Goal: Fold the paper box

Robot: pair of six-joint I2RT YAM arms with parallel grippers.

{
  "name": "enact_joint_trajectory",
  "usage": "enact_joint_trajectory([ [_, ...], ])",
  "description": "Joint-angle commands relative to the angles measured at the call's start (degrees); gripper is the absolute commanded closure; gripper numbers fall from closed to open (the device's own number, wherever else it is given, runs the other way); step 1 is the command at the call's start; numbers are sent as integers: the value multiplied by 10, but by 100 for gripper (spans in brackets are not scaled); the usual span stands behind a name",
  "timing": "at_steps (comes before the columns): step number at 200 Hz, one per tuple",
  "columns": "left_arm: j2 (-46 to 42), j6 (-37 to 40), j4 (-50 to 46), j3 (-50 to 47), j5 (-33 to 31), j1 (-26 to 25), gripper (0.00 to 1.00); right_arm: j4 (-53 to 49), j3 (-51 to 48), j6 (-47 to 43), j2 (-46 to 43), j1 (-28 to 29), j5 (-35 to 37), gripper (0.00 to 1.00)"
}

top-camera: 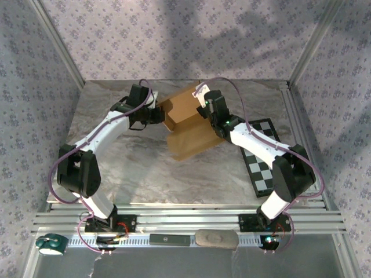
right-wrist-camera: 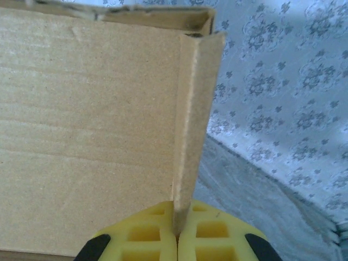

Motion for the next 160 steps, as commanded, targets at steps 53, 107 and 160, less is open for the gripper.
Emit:
enact_joint_trajectory([
  [53, -17, 19, 1, 25, 44, -17, 100, 86, -15, -52, 6, 28, 67, 100],
  [107, -11, 25, 0, 28, 47, -13, 100, -87, 29, 23, -39, -39, -213, 62],
  [160, 0, 29, -5, 37, 58, 1, 100, -185, 64, 38, -55, -108, -403, 47],
])
